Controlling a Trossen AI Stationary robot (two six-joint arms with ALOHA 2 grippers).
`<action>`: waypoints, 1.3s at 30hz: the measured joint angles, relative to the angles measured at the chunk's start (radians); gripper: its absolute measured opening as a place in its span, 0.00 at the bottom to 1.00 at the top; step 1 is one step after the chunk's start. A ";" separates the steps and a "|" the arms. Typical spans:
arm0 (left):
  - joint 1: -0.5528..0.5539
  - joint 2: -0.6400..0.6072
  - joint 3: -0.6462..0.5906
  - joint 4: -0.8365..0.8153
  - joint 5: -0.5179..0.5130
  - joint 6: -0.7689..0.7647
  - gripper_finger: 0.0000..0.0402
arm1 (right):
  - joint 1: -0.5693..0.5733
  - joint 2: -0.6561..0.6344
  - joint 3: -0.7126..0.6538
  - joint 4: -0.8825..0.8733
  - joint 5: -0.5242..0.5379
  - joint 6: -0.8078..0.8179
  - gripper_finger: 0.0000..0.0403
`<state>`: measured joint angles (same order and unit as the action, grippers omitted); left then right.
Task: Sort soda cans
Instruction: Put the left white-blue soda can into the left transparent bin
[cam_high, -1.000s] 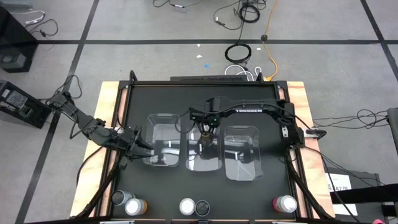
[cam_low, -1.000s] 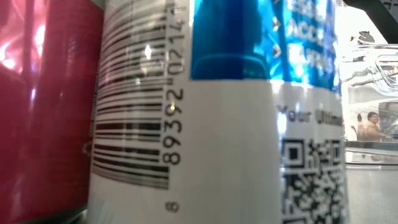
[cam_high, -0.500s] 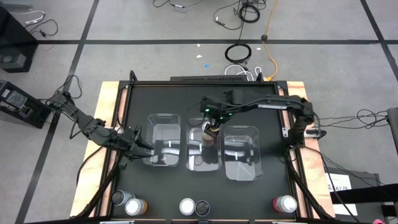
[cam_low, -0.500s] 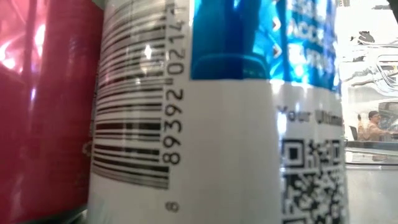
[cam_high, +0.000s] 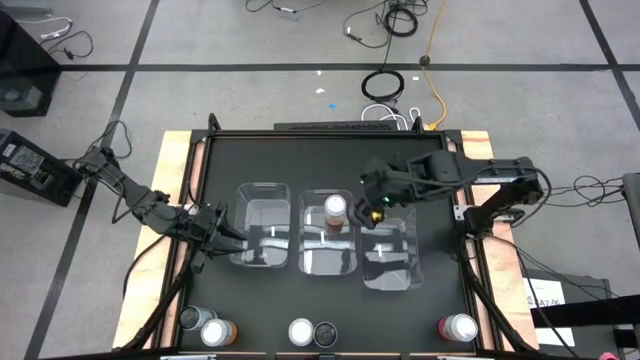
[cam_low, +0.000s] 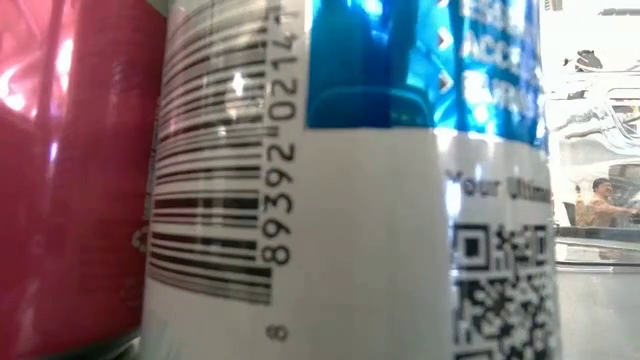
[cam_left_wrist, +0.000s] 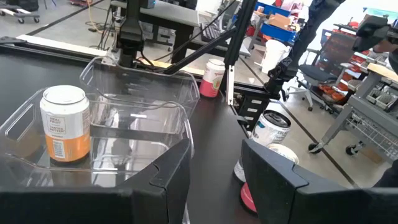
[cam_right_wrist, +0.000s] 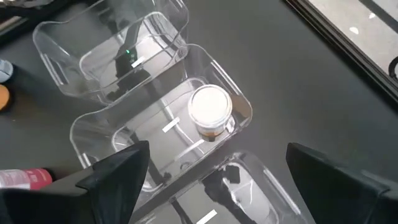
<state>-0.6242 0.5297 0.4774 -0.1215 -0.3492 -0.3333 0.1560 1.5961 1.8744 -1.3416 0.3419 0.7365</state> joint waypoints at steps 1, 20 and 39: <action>0.000 0.000 0.000 0.000 0.000 0.000 0.38 | 0.020 -0.003 0.000 -0.007 0.013 0.019 0.92; 0.001 0.001 0.000 0.052 -0.116 -0.024 0.66 | 0.309 0.064 0.000 -0.057 0.217 0.353 0.92; 0.001 0.001 0.000 0.052 -0.183 -0.053 0.95 | 0.350 0.149 -0.001 -0.033 0.198 0.453 0.92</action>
<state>-0.6231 0.5304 0.4774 -0.0700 -0.5324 -0.3866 0.5055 1.7447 1.8736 -1.3741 0.5398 1.1898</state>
